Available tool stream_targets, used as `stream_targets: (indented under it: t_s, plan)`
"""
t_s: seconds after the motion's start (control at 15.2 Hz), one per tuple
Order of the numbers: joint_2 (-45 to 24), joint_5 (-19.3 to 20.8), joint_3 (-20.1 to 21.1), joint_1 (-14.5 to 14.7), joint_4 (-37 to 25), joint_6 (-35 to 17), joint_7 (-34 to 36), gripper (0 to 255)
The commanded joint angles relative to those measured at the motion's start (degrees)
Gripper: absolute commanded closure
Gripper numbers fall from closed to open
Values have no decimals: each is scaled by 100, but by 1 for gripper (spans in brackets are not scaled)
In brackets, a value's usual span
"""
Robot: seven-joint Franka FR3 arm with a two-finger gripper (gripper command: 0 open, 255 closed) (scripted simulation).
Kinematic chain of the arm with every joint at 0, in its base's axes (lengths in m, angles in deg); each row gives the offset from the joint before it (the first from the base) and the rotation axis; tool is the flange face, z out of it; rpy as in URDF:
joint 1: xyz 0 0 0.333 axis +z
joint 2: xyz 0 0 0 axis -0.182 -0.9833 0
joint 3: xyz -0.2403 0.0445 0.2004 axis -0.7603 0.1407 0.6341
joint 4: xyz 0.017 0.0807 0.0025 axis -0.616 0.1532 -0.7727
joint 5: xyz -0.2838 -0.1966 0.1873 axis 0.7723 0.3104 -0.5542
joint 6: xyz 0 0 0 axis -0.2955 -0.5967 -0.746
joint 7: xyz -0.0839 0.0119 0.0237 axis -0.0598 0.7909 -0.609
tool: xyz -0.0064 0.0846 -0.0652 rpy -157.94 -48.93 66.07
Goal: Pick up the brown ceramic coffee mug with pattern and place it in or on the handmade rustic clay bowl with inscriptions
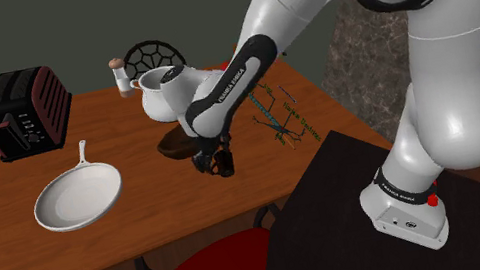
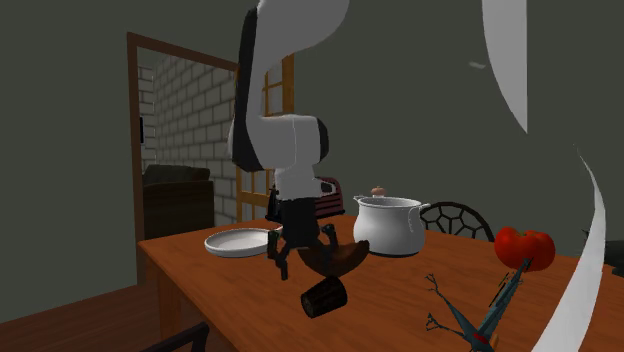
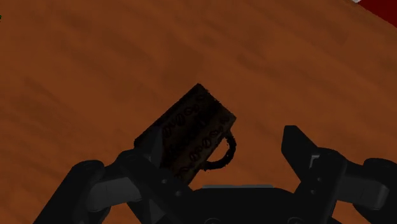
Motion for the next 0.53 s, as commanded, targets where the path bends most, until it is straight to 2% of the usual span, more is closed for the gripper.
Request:
stream_targets:
  t_s: [0.0,0.46]
  plan:
    - [-187,1031,-667,1069,48,121,3250,0]
    - [-510,1107,-800,1069,200,-368,3293,0]
